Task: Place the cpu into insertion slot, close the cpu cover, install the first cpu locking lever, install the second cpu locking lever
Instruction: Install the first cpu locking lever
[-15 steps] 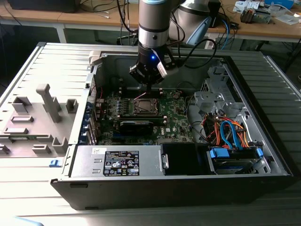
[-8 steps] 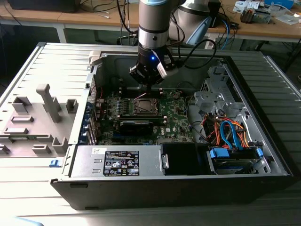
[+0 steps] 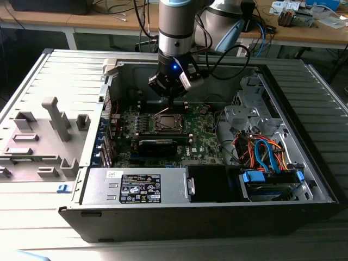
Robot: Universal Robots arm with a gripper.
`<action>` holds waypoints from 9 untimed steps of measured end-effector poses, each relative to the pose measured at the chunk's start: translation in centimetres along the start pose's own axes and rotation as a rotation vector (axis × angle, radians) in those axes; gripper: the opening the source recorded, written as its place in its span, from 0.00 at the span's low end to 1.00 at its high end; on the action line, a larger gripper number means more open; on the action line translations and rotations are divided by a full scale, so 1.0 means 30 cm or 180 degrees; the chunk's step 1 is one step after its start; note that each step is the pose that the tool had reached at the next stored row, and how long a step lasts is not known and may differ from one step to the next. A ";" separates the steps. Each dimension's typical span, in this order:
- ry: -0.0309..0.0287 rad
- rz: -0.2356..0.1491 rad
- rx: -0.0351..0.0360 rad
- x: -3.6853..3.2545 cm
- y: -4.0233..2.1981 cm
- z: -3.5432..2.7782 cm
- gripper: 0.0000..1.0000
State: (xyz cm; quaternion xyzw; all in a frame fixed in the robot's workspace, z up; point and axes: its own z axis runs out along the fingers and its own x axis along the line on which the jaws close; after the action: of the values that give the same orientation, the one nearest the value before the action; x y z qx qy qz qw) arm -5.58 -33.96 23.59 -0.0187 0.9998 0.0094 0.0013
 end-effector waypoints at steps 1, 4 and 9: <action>0.0000 0.0000 0.0000 0.003 0.001 0.003 0.11; 0.0000 -0.0003 0.0000 0.007 0.005 0.016 0.11; 0.0001 -0.0035 0.0003 0.006 0.012 0.033 0.11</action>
State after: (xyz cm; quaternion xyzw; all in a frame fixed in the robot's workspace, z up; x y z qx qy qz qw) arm -5.78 -33.59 22.61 -0.0241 0.9997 0.0090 0.0012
